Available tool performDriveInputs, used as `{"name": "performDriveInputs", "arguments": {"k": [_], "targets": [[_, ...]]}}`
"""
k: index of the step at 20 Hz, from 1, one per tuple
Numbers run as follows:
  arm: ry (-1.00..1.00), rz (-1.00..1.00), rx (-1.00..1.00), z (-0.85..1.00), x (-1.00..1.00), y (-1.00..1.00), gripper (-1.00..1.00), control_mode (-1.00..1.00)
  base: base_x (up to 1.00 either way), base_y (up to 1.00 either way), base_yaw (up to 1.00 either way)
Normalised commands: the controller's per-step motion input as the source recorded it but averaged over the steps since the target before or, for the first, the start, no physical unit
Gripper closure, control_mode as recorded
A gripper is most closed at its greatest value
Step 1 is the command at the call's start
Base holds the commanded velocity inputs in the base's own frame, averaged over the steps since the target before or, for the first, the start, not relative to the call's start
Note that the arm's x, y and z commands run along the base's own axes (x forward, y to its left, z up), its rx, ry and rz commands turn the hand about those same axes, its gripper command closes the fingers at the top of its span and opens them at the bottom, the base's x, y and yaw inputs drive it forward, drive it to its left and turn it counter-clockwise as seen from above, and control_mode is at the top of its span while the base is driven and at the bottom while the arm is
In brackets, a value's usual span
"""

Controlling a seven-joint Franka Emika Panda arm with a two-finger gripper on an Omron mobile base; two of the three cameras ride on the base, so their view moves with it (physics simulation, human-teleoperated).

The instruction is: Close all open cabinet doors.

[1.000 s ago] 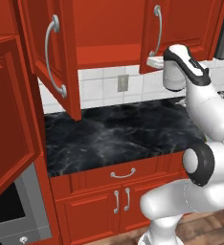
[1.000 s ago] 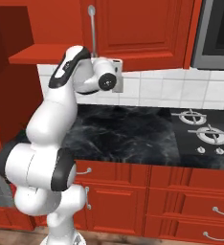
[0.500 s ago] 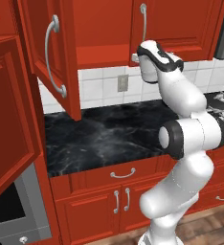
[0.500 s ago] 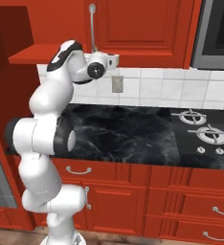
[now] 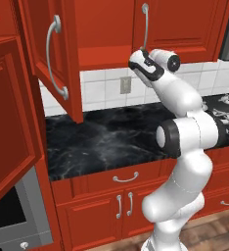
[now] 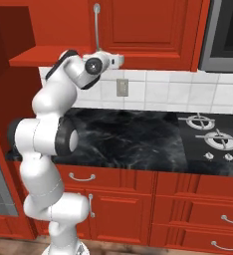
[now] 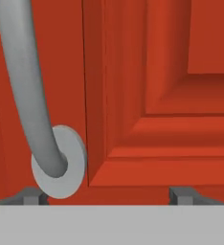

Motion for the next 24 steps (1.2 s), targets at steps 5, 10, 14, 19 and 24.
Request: {"name": "performDriveInputs", "arguments": {"k": [5,10,14,19,24], "targets": [[0.15,0.0,-0.03,0.52,0.09,-0.01,-1.0,-1.0,0.0,0.0,0.0],[0.05,0.0,-0.02,0.4,-0.51,-0.16,-1.0,-1.0,0.0,0.0,0.0],[-0.03,0.0,-0.01,0.01,-0.94,-0.11,-1.0,-1.0,0.0,0.0,0.0],[-0.12,0.0,0.0,0.0,-0.97,-0.22,-1.0,-1.0,0.0,0.0,0.0],[0.0,0.0,0.0,0.03,-0.4,-0.15,-1.0,-1.0,0.0,0.0,0.0]]}}
